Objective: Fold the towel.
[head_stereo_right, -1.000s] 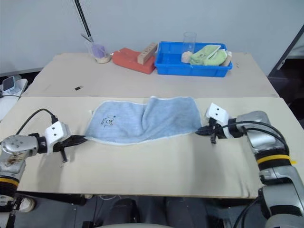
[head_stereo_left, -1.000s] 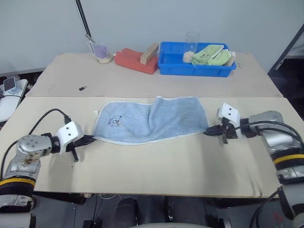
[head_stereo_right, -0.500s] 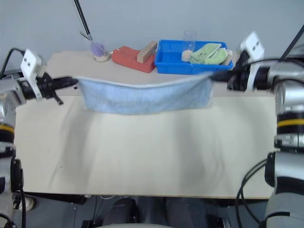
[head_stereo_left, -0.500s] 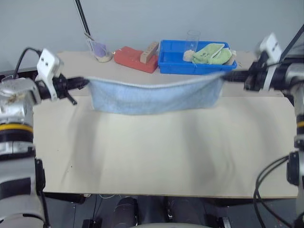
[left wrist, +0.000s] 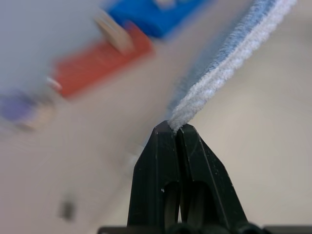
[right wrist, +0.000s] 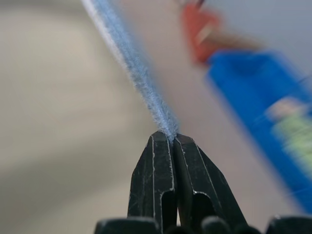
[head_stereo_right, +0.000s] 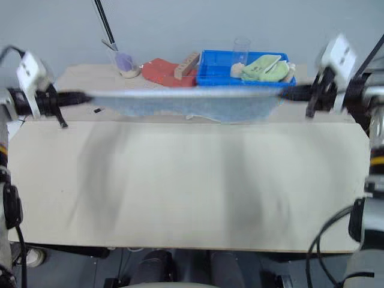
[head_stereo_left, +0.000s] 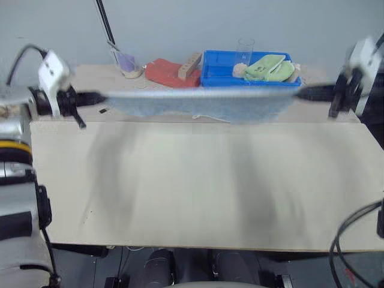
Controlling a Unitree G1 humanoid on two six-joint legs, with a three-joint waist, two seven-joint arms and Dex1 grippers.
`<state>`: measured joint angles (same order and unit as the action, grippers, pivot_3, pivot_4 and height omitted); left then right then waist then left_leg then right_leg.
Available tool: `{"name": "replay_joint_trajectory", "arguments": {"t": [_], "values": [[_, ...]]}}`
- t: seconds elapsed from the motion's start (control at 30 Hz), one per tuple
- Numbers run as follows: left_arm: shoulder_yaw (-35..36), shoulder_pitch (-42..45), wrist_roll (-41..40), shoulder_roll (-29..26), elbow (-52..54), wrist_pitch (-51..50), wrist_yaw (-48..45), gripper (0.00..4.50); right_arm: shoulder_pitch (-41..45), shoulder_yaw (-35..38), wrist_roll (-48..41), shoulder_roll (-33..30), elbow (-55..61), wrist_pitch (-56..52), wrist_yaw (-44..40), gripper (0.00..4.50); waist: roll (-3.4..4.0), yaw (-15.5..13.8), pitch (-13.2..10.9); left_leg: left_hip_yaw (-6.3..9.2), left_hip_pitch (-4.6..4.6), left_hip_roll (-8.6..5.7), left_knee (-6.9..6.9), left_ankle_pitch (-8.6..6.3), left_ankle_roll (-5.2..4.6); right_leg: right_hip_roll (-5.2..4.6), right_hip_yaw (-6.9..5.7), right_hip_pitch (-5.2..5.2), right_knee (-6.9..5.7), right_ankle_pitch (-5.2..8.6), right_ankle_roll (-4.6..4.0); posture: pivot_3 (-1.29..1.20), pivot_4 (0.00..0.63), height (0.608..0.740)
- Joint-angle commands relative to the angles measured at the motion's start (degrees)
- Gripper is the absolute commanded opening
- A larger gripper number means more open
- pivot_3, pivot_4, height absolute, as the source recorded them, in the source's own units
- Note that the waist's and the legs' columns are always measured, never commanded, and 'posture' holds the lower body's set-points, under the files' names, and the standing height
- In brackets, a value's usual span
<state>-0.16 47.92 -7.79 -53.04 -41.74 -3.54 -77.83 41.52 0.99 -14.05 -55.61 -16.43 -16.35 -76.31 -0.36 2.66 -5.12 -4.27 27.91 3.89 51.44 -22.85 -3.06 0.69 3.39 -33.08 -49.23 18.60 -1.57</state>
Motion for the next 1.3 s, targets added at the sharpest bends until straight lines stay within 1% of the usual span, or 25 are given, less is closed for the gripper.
{"name": "replay_joint_trajectory", "arguments": {"t": [0.03,0.07,0.13,0.17,0.23,0.3,0.37,0.5,0.53,0.6,0.7,0.93,1.0,1.1,1.17,1.3], "values": [[-0.34,-18.66,-1.45,-4.91,16.26,-1.17,-5.31,0.00,-16.05,1.72,-2.54,-3.20,15.45,-2.34,-1.76,0.01,0.22,0.16,0.15,0.20,0.21,0.08,-0.03,-0.01,-0.01,-0.17,0.08,0.12,-0.02,0.04,-0.08,0.00,0.150,0.649],[0.60,-21.84,-2.43,-5.37,19.25,-2.73,-5.03,0.00,-18.85,2.17,-3.02,-3.69,17.81,-3.01,-1.67,0.01,0.22,0.17,0.13,0.24,0.06,0.08,-0.01,-0.04,-0.06,-0.22,0.07,0.26,-0.17,0.17,-0.20,0.00,0.150,0.649],[2.17,-28.50,-3.26,-6.44,24.28,-3.97,-4.52,0.00,-24.89,3.25,-4.50,-5.04,22.67,-5.82,-2.17,0.01,0.17,-0.17,-0.04,0.38,0.08,0.08,0.21,-0.04,-0.07,-0.30,0.06,-0.14,-0.44,0.30,-0.09,0.00,0.150,0.649],[2.77,-30.95,-3.49,-6.82,26.09,-4.44,-4.22,0.00,-26.99,3.52,-4.61,-5.77,24.11,-6.48,-2.36,0.01,0.15,-0.32,-0.07,0.50,0.27,0.09,0.49,-0.04,-0.06,-0.24,-0.05,-0.28,-0.56,0.30,-0.07,0.00,0.150,0.649],[3.75,-34.29,-4.03,-7.43,28.57,-5.46,-3.42,0.00,-29.45,3.72,-4.55,-6.98,25.38,-7.25,-2.21,0.01,0.07,-0.53,-0.13,0.65,0.18,0.04,0.57,-0.05,-0.06,-0.17,-0.33,-0.10,-0.52,0.28,0.00,0.00,0.150,0.649],[4.59,-36.09,-4.41,-8.05,29.38,-6.30,-2.79,0.00,-30.70,3.74,-5.14,-8.26,25.93,-9.00,-2.50,0.01,0.09,-0.76,-0.11,0.61,-0.14,0.13,0.54,-0.05,-0.04,-0.22,-0.68,-0.04,-0.24,0.50,-0.34,0.00,0.150,0.649],[5.28,-37.27,-4.73,-8.88,29.71,-6.97,-2.91,0.00,-31.95,4.11,-6.76,-9.75,26.85,-11.59,-3.45,0.01,0.13,-1.05,-0.07,0.56,-0.25,0.27,0.53,-0.06,-0.03,-0.26,-0.89,0.06,-0.13,0.52,-0.37,0.00,0.150,0.649],[6.65,-38.34,-6.09,-11.59,29.19,-9.57,-5.17,0.00,-32.66,5.31,-10.72,-13.05,27.48,-17.74,-5.58,0.01,0.10,-1.26,-0.07,0.42,0.07,0.44,0.52,-0.06,-0.04,-0.16,-0.98,0.05,-0.08,0.45,-0.30,0.00,0.150,0.649],[6.82,-37.83,-6.69,-12.02,28.68,-10.31,-5.56,0.00,-32.06,5.38,-11.39,-13.70,27.08,-18.78,-5.87,0.01,0.10,-1.28,-0.07,0.41,0.06,0.44,0.51,-0.10,-0.11,-0.16,-0.98,0.09,-0.08,0.34,-0.12,0.00,0.150,0.649],[6.62,-36.36,-7.71,-12.31,27.59,-11.82,-5.83,0.00,-30.51,5.18,-12.57,-14.19,26.05,-20.66,-5.55,0.01,0.10,-1.48,-0.08,0.44,0.05,0.44,0.47,-0.12,-0.16,-0.16,-1.00,0.09,-0.06,0.32,-0.10,0.00,0.150,0.649],[5.34,-32.59,-8.11,-11.49,25.40,-12.83,-5.58,0.00,-28.12,4.13,-13.50,-13.01,23.94,-23.04,-4.07,0.01,0.08,-1.73,-0.09,0.43,0.03,0.44,0.47,-0.13,-0.16,-0.15,-1.04,0.11,-0.02,0.46,-0.35,0.00,0.150,0.649],[2.23,-20.62,-8.06,-7.13,21.30,-19.26,-3.85,0.00,-18.38,0.66,-13.15,-8.95,15.54,-27.36,-1.10,0.01,0.08,-1.80,-0.08,0.12,0.05,0.29,0.47,-0.12,-0.16,-0.16,-0.98,0.15,0.02,0.46,-0.34,0.00,0.150,0.649],[0.76,-16.24,-6.31,-5.16,17.39,-18.59,-2.61,0.00,-15.14,-1.13,-11.85,-7.57,13.14,-27.23,-0.25,0.01,0.08,-1.73,-0.07,0.12,0.05,0.18,0.47,-0.12,-0.17,-0.16,-0.97,0.20,0.01,0.33,-0.16,0.00,0.150,0.649],[-1.47,-10.28,-3.50,-2.36,10.67,-16.04,-1.15,0.00,-9.86,-3.95,-8.77,-5.26,7.38,-26.49,1.45,0.01,0.08,-1.71,-0.07,0.14,0.04,0.11,0.47,-0.12,-0.18,-0.16,-0.97,0.23,0.00,0.27,-0.13,0.00,0.150,0.649],[-2.44,-7.77,-1.68,-1.13,6.84,-13.26,-0.40,0.00,-6.86,-5.37,-6.99,-3.96,3.79,-25.99,1.90,0.01,0.09,-1.54,-0.06,0.14,0.05,0.09,0.47,-0.12,-0.19,-0.16,-0.95,0.26,-0.01,0.25,-0.15,0.00,0.150,0.649],[-2.22,-3.27,-0.24,1.38,0.44,-11.24,1.88,0.00,-2.69,-7.32,-4.80,-2.37,-0.95,-25.16,1.25,0.01,0.10,-1.57,-0.06,0.15,0.11,0.07,0.47,-0.13,-0.21,-0.17,-0.94,0.25,-0.01,0.22,-0.17,0.00,0.150,0.649]]}}
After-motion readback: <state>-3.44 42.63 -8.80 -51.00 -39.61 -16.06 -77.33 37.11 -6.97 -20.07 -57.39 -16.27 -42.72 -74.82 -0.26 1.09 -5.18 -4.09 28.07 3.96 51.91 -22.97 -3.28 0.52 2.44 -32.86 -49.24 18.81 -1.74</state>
